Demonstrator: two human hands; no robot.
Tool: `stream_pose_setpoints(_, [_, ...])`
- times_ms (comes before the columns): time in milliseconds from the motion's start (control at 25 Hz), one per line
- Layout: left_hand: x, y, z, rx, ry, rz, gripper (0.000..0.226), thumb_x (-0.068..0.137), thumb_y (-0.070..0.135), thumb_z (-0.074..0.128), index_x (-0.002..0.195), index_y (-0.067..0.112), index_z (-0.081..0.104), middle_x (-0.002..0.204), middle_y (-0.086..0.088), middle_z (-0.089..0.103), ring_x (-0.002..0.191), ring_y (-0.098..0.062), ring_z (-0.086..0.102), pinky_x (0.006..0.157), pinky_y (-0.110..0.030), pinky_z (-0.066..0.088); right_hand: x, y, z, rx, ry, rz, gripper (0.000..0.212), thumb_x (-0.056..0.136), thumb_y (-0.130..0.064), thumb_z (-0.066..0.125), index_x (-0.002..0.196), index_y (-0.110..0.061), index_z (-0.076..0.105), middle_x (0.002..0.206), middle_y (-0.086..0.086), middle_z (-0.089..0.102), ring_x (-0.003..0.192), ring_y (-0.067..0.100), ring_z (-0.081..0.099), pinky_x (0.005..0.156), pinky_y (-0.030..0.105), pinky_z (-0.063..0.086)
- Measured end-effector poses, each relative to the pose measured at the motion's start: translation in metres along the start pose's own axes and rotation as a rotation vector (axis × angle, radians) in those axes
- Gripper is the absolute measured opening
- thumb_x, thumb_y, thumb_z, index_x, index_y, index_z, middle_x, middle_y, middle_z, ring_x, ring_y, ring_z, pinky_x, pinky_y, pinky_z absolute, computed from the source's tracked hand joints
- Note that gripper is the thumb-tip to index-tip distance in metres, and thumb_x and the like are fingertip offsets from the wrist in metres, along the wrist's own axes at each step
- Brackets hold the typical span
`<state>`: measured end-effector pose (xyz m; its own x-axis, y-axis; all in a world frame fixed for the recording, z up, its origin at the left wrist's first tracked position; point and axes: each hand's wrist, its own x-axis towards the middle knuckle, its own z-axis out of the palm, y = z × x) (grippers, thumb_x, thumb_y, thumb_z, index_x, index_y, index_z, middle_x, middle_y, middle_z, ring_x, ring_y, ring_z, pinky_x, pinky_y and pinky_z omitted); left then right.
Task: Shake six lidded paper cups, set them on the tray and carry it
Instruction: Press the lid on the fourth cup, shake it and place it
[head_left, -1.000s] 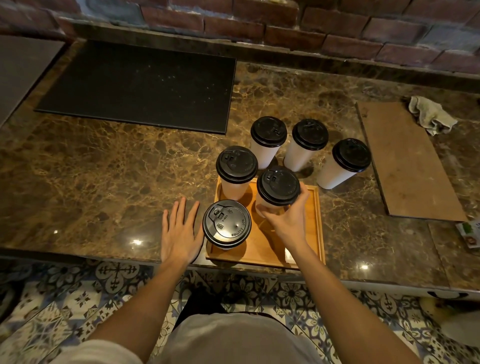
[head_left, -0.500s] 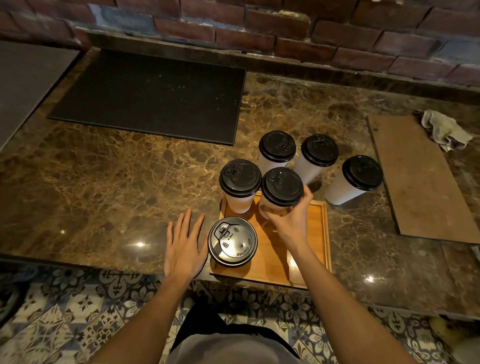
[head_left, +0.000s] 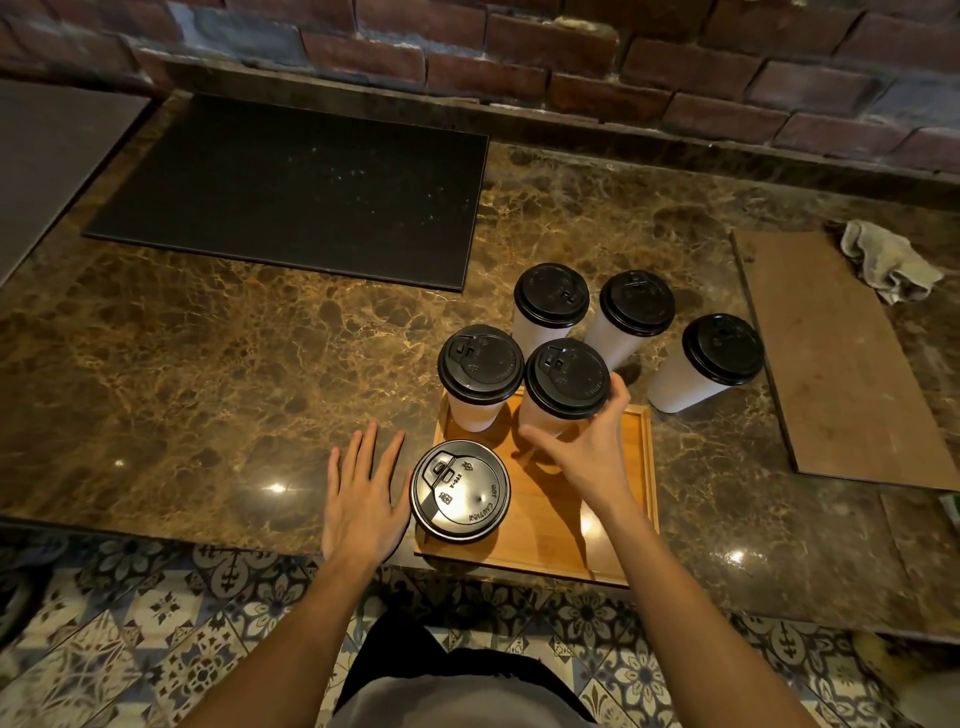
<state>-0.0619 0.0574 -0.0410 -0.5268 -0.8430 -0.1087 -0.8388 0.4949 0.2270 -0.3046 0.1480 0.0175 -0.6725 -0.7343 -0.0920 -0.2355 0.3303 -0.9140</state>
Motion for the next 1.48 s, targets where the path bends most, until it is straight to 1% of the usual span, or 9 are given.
stream_pose_setpoints(120, [0.001,0.002,-0.002,-0.031,0.018,-0.013,0.071,0.088,0.056,0.021,0.151,0.023,0.02,0.16,-0.01,0.008,0.147,-0.023,0.002,0.119,-0.042,-0.004,-0.006,-0.021,-0.039,-0.076,0.03,-0.041,0.094,0.074,-0.015,0.082,0.147,-0.017,0.023,0.144,0.007,0.038,0.129,0.017,0.042,0.114,0.039,0.036])
stream_pose_setpoints(280, [0.0,0.002,-0.002,-0.013,0.004,-0.02,0.069,0.089,0.053,0.028,0.151,0.024,0.019,0.16,-0.008,0.006,0.148,-0.022,0.001,0.119,-0.042,-0.004,0.032,-0.082,-0.083,-0.422,0.122,-0.369,0.072,0.08,-0.019,0.076,0.141,-0.008,0.04,0.139,0.014,0.042,0.127,0.021,0.043,0.109,0.038,0.039])
stream_pose_setpoints(400, [0.0,0.002,-0.004,-0.001,-0.018,-0.019,0.071,0.087,0.055,0.021,0.151,0.024,0.016,0.16,-0.008,0.005,0.148,-0.023,-0.001,0.119,-0.042,-0.005,0.085,-0.122,-0.077,-0.696,-0.128,-0.459,0.076,0.08,-0.028,0.078,0.144,-0.017,0.039,0.151,0.008,0.034,0.139,0.021,0.033,0.114,0.035,0.029])
stream_pose_setpoints(560, [-0.001,0.004,-0.007,0.012,-0.02,-0.026,0.07,0.088,0.054,0.021,0.152,0.025,0.013,0.16,-0.008,0.002,0.148,-0.022,-0.002,0.119,-0.042,-0.004,0.131,-0.124,-0.046,-0.76,-0.512,-0.389,0.084,0.079,-0.034,0.079,0.149,-0.02,0.035,0.157,0.008,0.027,0.146,0.026,0.024,0.119,0.045,0.023])
stream_pose_setpoints(680, [-0.001,0.005,-0.009,0.006,-0.022,-0.027,0.067,0.093,0.055,0.024,0.152,0.025,0.011,0.16,-0.007,-0.001,0.147,-0.021,-0.005,0.119,-0.041,-0.007,0.145,-0.108,-0.028,-0.823,-0.611,-0.308,0.095,0.074,-0.037,0.083,0.15,-0.021,0.03,0.158,0.009,0.023,0.145,0.028,0.023,0.119,0.042,0.023])
stream_pose_setpoints(920, [0.0,0.006,-0.009,-0.046,-0.015,-0.031,0.067,0.096,0.048,0.044,0.151,0.026,0.013,0.16,-0.005,-0.001,0.147,-0.02,-0.006,0.119,-0.04,-0.007,0.152,-0.087,-0.011,-0.834,-0.461,-0.344,0.095,0.066,-0.014,0.087,0.144,-0.025,0.036,0.148,0.007,0.032,0.134,0.033,0.034,0.11,0.041,0.031])
stream_pose_setpoints(1160, [0.0,0.005,-0.007,-0.032,-0.023,-0.025,0.069,0.096,0.049,0.045,0.151,0.026,0.011,0.16,-0.006,0.0,0.147,-0.02,-0.006,0.119,-0.042,-0.006,0.149,-0.092,-0.015,-0.803,-0.425,-0.347,0.096,0.065,-0.021,0.088,0.145,-0.023,0.036,0.147,0.005,0.037,0.135,0.029,0.037,0.111,0.042,0.033])
stream_pose_setpoints(1320, [0.0,0.003,-0.006,0.025,-0.028,-0.019,0.069,0.094,0.061,0.024,0.151,0.027,0.007,0.16,-0.006,-0.003,0.147,-0.02,-0.007,0.119,-0.042,-0.007,0.143,-0.128,-0.029,-0.749,-0.339,-0.383,0.098,0.065,-0.025,0.088,0.146,-0.02,0.033,0.147,0.006,0.039,0.136,0.028,0.038,0.112,0.043,0.034])
stream_pose_setpoints(1480, [-0.002,0.003,-0.007,0.031,-0.017,-0.003,0.085,0.082,0.07,-0.006,0.151,0.025,0.013,0.16,-0.007,0.003,0.148,-0.023,-0.001,0.119,-0.042,-0.005,0.133,-0.185,-0.056,-0.764,-0.268,-0.51,0.092,0.067,-0.03,0.086,0.144,-0.02,0.037,0.144,0.003,0.042,0.134,0.024,0.04,0.106,0.032,0.033])
